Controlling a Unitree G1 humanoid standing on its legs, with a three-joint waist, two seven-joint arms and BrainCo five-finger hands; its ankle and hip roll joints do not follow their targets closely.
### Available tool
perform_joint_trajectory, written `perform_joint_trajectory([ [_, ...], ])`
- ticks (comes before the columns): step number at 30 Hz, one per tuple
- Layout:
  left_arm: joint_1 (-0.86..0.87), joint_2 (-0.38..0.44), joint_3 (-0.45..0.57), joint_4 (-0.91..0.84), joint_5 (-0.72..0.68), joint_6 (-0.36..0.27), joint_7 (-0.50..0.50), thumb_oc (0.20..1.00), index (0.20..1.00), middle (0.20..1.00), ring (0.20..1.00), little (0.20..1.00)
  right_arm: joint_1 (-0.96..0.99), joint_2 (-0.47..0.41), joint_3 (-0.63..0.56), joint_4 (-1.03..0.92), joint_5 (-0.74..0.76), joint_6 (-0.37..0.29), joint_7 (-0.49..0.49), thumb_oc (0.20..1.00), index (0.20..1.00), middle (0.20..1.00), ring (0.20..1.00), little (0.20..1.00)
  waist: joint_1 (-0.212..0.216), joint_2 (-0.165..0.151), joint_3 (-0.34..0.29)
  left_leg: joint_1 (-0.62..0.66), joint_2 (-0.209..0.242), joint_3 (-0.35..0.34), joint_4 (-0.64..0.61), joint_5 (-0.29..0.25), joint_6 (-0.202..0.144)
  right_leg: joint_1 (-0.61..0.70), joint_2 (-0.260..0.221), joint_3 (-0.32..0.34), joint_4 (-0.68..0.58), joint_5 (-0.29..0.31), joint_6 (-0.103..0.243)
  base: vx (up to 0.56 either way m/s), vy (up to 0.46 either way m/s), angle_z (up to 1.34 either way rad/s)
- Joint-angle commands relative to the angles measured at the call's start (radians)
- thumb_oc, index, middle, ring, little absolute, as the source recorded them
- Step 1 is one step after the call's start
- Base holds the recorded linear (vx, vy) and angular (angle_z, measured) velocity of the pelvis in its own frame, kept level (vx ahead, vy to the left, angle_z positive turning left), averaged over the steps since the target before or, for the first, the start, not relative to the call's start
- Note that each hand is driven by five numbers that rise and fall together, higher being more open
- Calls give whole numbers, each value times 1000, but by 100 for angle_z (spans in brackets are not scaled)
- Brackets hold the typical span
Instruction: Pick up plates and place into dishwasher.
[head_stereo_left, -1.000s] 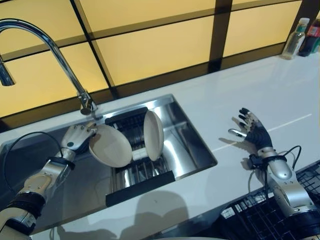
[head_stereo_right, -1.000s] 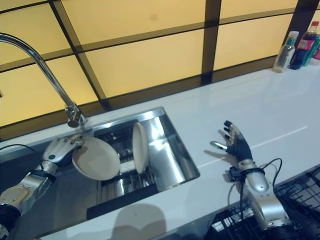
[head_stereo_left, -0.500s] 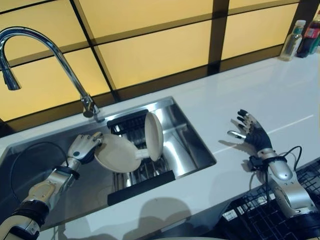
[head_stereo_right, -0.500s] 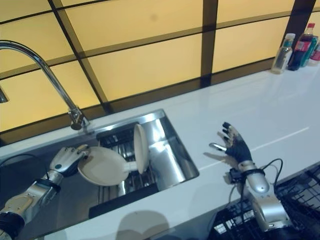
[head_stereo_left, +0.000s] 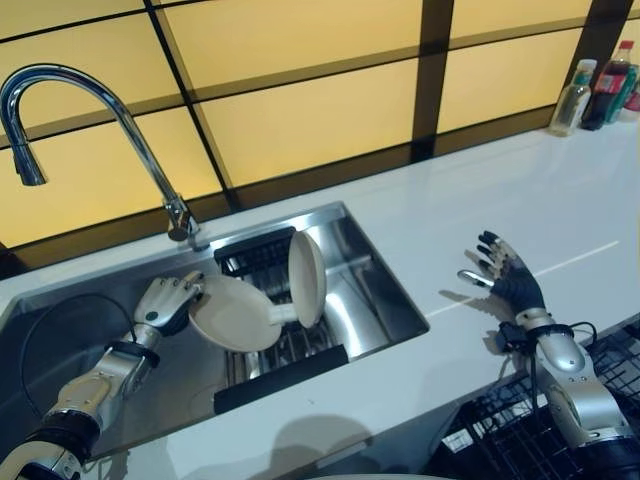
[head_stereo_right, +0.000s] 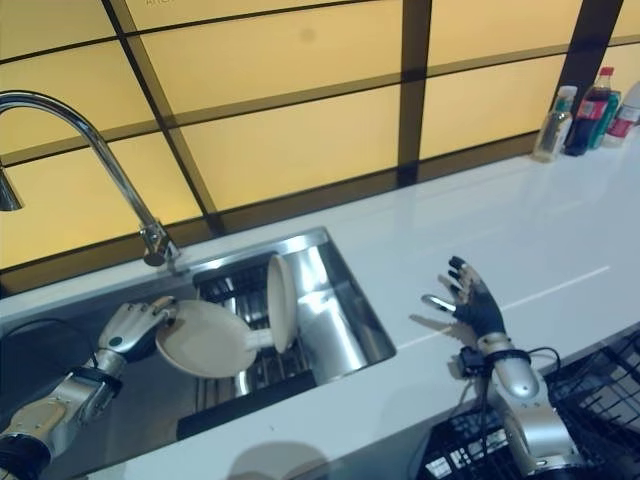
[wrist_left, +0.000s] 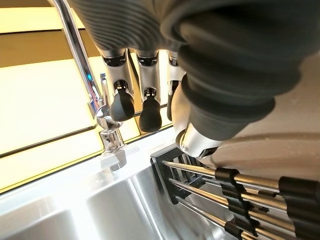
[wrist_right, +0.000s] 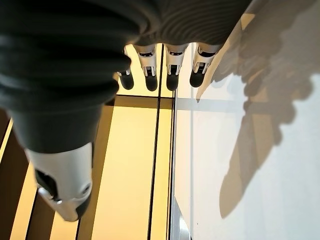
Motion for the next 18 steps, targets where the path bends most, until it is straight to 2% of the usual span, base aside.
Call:
perform_joint_trajectory([
  [1,-9,-5,64,2,-98,13,-11,200,200,200,200,200,8,44,0,-31,-13,-11,0,1000,1000,1000,1000,1000,8,-41,-30,0,-27,14,13,-103,7,-83,-56,-39,51,-25,94,-45,-39,1],
  [4,-6,-14,99,-5,-159,35,-2,200,200,200,200,200,9,48,-4,-29,-11,-15,-2,1000,1000,1000,1000,1000,14,-45,-38,1,-23,13,9,-103,3,-78,-51,-42,41,-24,92,-46,-39,1],
  [9,-6,-10,141,-14,-143,37,17,200,200,200,200,200,2,54,-4,-32,-7,-17,-5,1000,1000,1000,1000,1000,21,-51,-45,2,-17,13,7,-103,-2,-73,-47,-47,33,-24,89,-45,-39,0],
  [14,-28,31,147,-37,-130,71,38,200,200,200,200,200,-15,53,6,-25,3,-25,-7,1000,1000,1000,1000,1000,29,-51,-59,-1,-12,13,7,-106,-6,-69,-43,-53,23,-26,87,-60,-36,1],
  [18,-45,91,153,-50,-106,72,43,200,200,200,200,200,-31,46,14,-26,13,-24,-21,1000,1000,1000,1000,1000,35,-47,-68,-7,-10,14,7,-105,-10,-69,-43,-58,21,-28,85,-61,-27,3],
])
